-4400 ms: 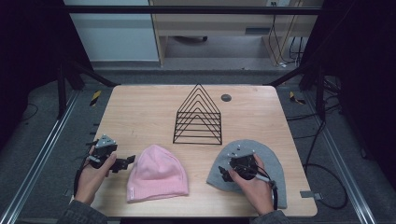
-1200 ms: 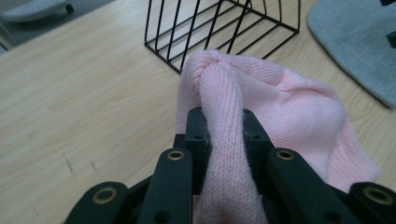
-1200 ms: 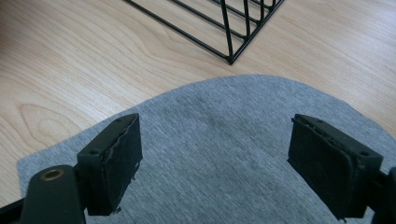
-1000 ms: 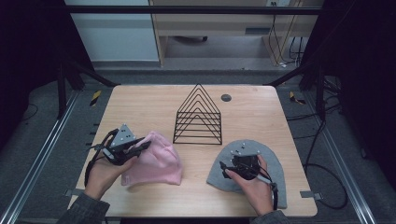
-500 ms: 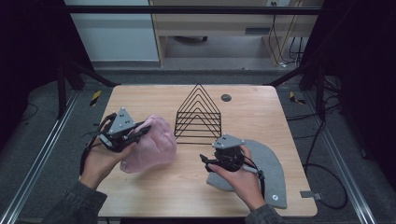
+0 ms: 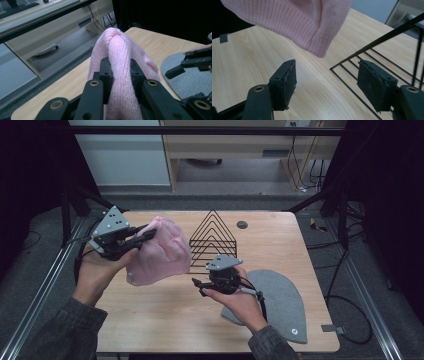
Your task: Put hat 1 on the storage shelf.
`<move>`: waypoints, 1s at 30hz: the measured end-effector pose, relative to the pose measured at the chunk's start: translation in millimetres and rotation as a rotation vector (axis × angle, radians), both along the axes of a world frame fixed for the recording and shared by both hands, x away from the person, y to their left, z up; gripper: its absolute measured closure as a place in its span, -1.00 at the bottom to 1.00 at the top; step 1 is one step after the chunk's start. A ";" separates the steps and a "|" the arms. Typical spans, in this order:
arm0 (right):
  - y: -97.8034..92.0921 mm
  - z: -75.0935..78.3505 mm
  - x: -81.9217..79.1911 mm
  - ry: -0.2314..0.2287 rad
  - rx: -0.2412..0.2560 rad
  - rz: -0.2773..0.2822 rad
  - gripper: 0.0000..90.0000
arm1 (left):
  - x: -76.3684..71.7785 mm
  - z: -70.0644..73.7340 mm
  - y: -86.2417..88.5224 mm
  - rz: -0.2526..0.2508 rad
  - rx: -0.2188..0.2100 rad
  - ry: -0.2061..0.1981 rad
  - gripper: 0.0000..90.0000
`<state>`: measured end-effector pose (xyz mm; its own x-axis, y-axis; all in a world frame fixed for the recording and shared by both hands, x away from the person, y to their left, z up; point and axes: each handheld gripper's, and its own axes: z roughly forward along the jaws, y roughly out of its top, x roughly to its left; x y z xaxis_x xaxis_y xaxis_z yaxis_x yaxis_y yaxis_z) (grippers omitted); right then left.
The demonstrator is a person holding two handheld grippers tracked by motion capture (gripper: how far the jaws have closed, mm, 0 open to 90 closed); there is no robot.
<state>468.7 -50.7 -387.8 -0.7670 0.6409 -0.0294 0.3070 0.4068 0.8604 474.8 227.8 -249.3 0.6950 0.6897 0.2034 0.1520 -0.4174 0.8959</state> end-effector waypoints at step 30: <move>-12.8 44.5 41.8 0.026 0.002 0.059 0.87 | 9.0 29.8 -5.3 -0.097 -0.103 0.007 0.71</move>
<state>510.5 -63.5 -343.3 -0.8043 0.5942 -0.0083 0.3042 0.4237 0.8532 483.8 222.6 -219.5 0.7605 0.6363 0.1296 0.1219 -0.3359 0.9340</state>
